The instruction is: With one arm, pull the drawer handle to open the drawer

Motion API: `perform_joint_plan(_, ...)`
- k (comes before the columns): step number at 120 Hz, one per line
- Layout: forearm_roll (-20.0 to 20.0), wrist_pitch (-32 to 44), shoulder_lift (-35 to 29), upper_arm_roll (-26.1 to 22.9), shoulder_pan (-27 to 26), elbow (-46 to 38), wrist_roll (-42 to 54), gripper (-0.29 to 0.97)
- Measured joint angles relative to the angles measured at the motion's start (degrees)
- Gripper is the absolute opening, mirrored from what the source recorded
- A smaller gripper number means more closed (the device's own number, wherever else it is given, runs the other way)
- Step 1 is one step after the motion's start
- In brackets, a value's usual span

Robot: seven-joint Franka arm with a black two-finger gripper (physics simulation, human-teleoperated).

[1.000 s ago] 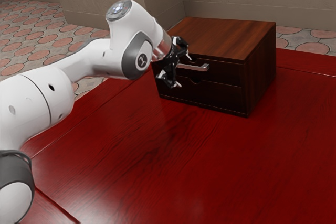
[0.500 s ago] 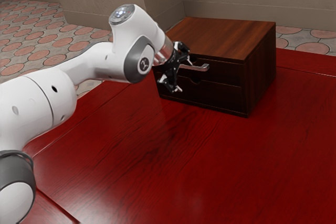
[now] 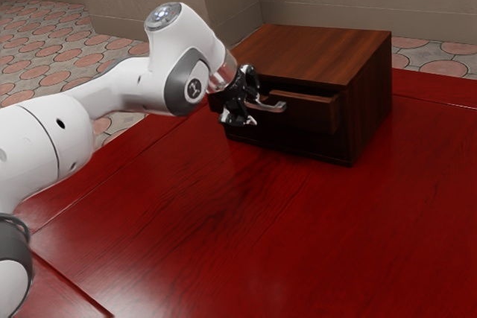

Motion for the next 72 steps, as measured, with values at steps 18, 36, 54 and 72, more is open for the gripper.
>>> perform_joint_plan(18, -0.14, -0.23, -3.42, 0.15, -0.02, -3.77, -0.48, 0.04)
perform_joint_plan(36, -0.2, -0.33, -7.4, 0.25, -0.21, -9.03, -1.14, -0.04)
perform_joint_plan(54, -0.22, -0.22, -10.74, 0.4, -0.36, -13.91, -1.7, -0.07)
perform_joint_plan(72, -0.21, 0.0, -13.53, 0.81, -0.72, -17.4, -2.12, -0.08)
